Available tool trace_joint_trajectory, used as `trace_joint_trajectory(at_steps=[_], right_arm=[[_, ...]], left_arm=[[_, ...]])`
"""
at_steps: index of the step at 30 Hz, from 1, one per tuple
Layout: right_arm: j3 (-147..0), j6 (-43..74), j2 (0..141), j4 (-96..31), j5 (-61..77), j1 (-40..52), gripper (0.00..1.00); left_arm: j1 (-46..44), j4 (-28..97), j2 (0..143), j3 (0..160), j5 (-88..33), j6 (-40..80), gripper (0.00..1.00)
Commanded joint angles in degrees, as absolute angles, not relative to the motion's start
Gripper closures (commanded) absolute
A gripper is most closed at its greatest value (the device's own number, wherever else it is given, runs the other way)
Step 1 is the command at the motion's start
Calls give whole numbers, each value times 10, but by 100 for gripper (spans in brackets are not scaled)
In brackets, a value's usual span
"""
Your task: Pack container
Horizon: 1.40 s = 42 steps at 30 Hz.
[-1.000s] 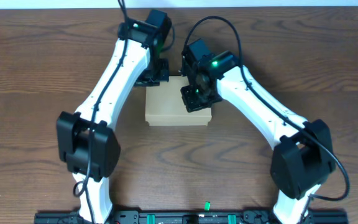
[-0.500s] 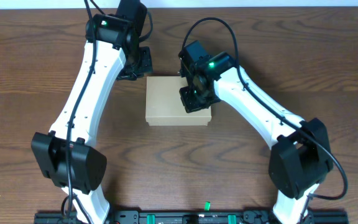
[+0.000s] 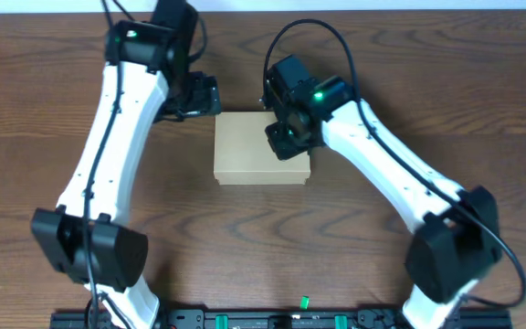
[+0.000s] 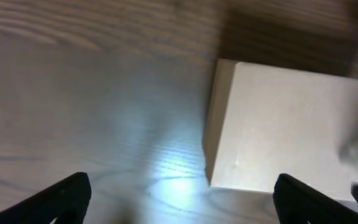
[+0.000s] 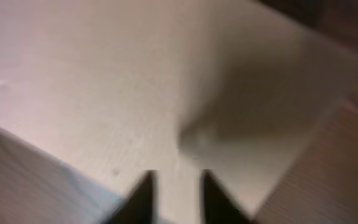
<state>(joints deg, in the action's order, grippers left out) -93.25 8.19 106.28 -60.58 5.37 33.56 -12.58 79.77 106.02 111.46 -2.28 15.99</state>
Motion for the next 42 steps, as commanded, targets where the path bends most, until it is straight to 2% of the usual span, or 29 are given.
trace_joint_trajectory(at_steps=[1,2,11,16,23,30,35,42], right_arm=[[-934,50,1010,-610,47,332,7],[-934,45,1001,-612,47,332,1],[-907,5,907,-657,31,303,1],[-783,1,779,-627,41,256,1],[-590,1,527,-549,64,231,1],[-477,46,348,-550,37,231,1],[-450,49,310,-546,34,231,1],[-450,49,311,-553,34,231,1]], left_arm=[[-106,808,1029,1124,-41,127,5],[-101,808,1023,1124,-47,122,5],[-92,812,941,1108,-31,96,5],[-78,764,825,968,-16,96,5],[-67,648,574,707,-73,92,5],[-67,615,379,594,-75,99,5],[-67,622,323,571,-73,98,5],[-67,635,322,571,-73,98,5]])
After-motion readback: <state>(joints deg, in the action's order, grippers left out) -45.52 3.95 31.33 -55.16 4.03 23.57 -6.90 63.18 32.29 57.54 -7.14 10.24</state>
